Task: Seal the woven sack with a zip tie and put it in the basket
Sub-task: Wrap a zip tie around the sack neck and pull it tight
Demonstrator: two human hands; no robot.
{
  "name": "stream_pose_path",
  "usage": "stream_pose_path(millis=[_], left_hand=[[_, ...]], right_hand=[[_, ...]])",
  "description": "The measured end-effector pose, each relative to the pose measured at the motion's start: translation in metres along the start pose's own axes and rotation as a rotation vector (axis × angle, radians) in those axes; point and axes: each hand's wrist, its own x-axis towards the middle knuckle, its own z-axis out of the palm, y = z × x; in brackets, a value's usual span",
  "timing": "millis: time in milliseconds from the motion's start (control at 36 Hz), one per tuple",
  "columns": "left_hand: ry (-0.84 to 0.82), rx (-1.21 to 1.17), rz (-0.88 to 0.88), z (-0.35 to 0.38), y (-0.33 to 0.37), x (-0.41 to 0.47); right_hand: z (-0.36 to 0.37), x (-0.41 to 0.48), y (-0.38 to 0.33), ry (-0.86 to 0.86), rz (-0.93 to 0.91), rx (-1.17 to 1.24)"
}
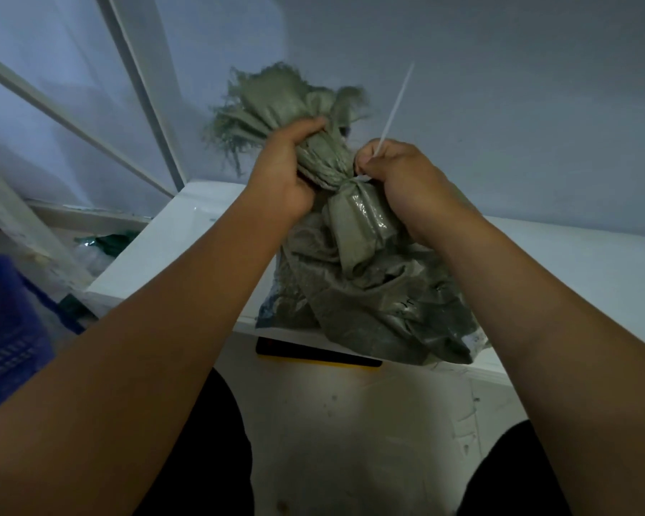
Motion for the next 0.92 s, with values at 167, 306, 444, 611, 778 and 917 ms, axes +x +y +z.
stream_pose_path(millis=[167, 306, 444, 611, 778, 917], left_hand=[[0.103, -0.130, 0.071, -0.010, 0.010, 0.003], [0.116, -0.155, 0.103, -0.015, 0.017, 0.006], [0.116, -0.136, 0.145, -0.024, 0.026, 0.009], [0.241, -0.158, 0.182, -0.053, 0.041, 0.027], [0.751, 0.758, 0.131, -0.097, 0.045, 0.039], [0.907, 0.509, 0.351, -0.087, 0.047, 0.028]], right_hand=[[0.004, 0.004, 0.009, 0.046, -0.094, -0.262], [0.004, 0.003, 0.009, 0.025, -0.123, -0.394], [-0.005, 0.006, 0.006, 0.032, -0.114, -0.436], [-0.019, 0.001, 0.006, 0.034, -0.090, -0.511], [-0.027, -0.003, 0.009, 0.001, -0.073, -0.597], [-0.029, -0.002, 0.010, -0.009, -0.063, -0.661]])
